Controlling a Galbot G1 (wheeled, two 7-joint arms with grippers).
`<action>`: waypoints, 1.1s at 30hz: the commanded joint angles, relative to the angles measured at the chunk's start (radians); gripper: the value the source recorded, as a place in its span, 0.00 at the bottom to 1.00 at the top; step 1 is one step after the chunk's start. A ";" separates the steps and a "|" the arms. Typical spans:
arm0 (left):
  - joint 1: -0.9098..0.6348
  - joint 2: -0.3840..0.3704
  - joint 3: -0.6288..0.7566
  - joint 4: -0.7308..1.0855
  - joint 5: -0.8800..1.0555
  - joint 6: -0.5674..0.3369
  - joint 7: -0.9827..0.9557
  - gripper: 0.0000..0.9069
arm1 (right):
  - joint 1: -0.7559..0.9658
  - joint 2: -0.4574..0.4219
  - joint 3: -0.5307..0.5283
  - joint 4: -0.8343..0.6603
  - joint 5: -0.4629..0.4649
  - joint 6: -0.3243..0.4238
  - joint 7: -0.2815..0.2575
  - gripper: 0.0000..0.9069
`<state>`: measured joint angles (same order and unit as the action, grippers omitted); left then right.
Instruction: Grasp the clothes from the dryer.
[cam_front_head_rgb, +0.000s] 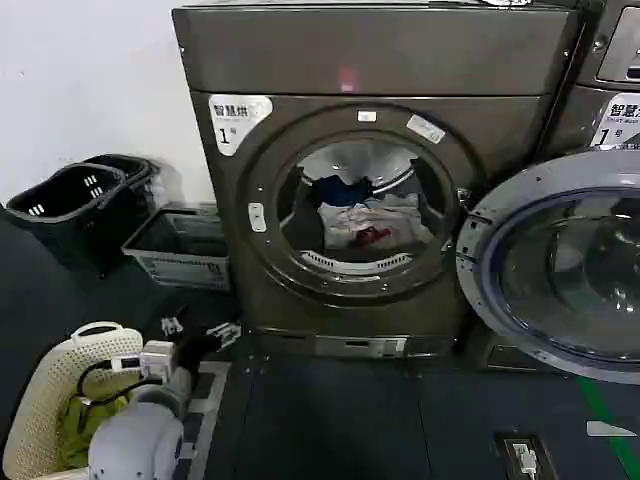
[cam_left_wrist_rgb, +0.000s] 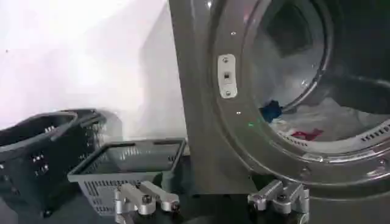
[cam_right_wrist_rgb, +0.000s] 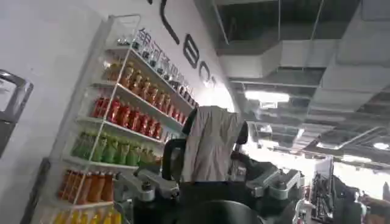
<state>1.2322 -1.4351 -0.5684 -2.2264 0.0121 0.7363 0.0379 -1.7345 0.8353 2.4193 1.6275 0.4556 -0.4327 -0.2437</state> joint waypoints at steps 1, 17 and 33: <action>-0.001 -0.001 0.001 0.003 0.002 0.049 0.000 1.00 | 0.000 0.002 -0.010 -0.014 0.011 0.055 0.023 1.00; -0.001 0.001 0.001 0.002 0.001 0.049 -0.001 1.00 | 0.005 0.006 -0.021 -0.011 0.073 0.038 0.050 1.00; 0.002 0.000 0.003 0.002 0.004 0.049 -0.002 1.00 | -0.006 0.007 -0.004 -0.012 0.092 0.031 0.052 1.00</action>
<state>1.2335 -1.4336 -0.5665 -2.2272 0.0135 0.7363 0.0354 -1.7403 0.8419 2.4143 1.6147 0.5421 -0.4031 -0.1931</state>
